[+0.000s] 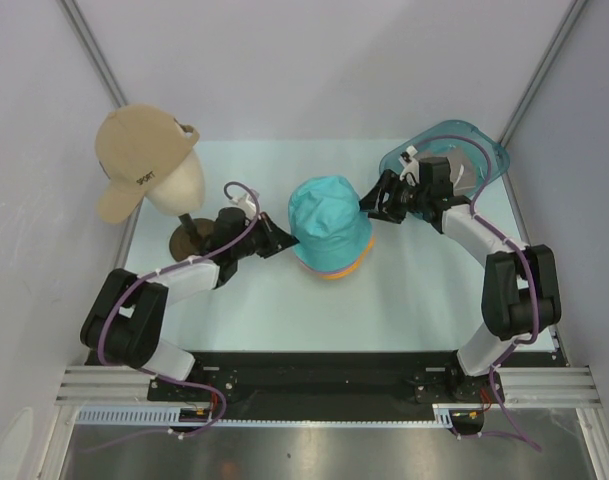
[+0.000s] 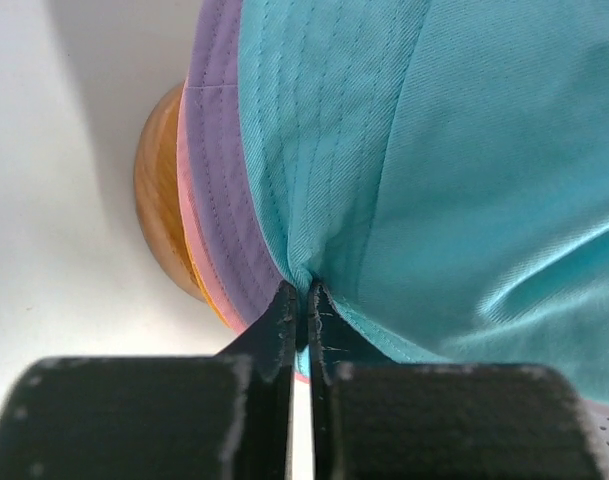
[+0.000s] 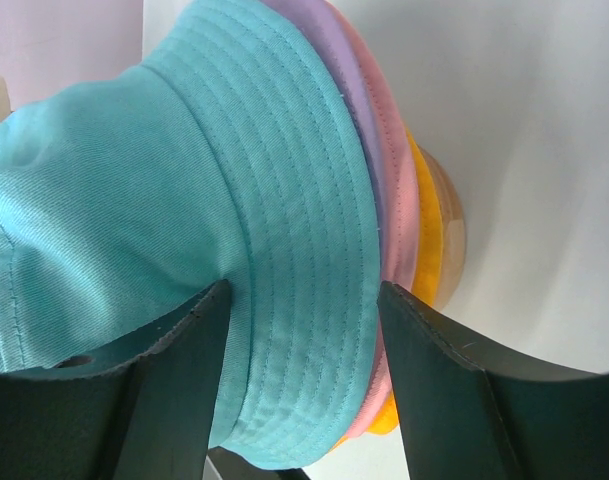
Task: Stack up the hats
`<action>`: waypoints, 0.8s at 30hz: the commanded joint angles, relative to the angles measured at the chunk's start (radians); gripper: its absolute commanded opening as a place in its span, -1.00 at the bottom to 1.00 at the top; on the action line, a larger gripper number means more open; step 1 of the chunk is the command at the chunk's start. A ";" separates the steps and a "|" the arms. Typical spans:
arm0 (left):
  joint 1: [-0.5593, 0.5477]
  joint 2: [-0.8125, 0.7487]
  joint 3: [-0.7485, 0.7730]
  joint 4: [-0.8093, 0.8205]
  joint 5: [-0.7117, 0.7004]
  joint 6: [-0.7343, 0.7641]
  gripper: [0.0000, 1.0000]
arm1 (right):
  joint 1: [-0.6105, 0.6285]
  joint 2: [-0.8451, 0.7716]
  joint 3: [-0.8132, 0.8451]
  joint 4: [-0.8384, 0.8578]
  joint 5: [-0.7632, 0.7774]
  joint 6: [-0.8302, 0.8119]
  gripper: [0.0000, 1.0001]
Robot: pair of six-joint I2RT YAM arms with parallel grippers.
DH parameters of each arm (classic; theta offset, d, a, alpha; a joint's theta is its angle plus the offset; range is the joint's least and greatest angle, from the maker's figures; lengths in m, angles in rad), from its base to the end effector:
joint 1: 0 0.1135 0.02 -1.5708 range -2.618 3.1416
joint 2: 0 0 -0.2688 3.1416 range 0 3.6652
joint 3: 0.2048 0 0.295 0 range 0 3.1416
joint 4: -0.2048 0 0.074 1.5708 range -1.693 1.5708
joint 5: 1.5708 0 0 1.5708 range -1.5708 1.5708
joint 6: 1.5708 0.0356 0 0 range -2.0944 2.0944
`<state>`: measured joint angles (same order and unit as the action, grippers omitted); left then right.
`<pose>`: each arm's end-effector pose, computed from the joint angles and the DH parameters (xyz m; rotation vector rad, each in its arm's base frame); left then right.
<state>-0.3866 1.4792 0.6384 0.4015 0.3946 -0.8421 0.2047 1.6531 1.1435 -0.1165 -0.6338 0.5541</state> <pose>0.3000 -0.1369 0.1605 -0.2207 2.1669 -1.1439 0.3939 0.1033 0.2327 0.0198 2.2787 1.1099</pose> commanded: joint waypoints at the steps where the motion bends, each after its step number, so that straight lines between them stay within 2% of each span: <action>1: -0.014 0.024 0.055 -0.174 -0.074 0.089 -0.77 | -0.023 -0.033 0.010 -0.081 0.049 -0.017 0.32; 4: -0.015 0.007 0.084 -0.199 -0.092 0.097 -0.31 | -0.118 -0.090 0.013 -0.104 0.040 -0.019 0.33; 5: -0.015 -0.002 0.089 -0.204 -0.106 0.100 0.09 | -0.146 -0.108 0.015 -0.120 0.037 -0.023 0.33; 8: -0.017 -0.020 0.092 -0.205 -0.118 0.115 0.54 | -0.269 -0.162 0.033 -0.167 0.040 -0.054 0.34; 11: -0.024 0.001 0.121 -0.228 -0.115 0.139 0.65 | -0.366 -0.174 0.085 -0.244 0.081 -0.101 0.34; 16: -0.046 0.055 0.162 -0.231 -0.114 0.152 0.72 | -0.393 -0.105 0.211 -0.360 0.252 -0.206 0.34; 24: -0.081 0.108 0.256 -0.239 -0.102 0.170 0.79 | -0.403 0.126 0.386 -0.336 0.356 -0.194 0.34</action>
<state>-0.4442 1.5749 0.8188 0.1307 0.2825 -0.6975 -0.1947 1.6650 1.4521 -0.4366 -0.3710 0.3794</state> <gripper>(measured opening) 0.884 0.669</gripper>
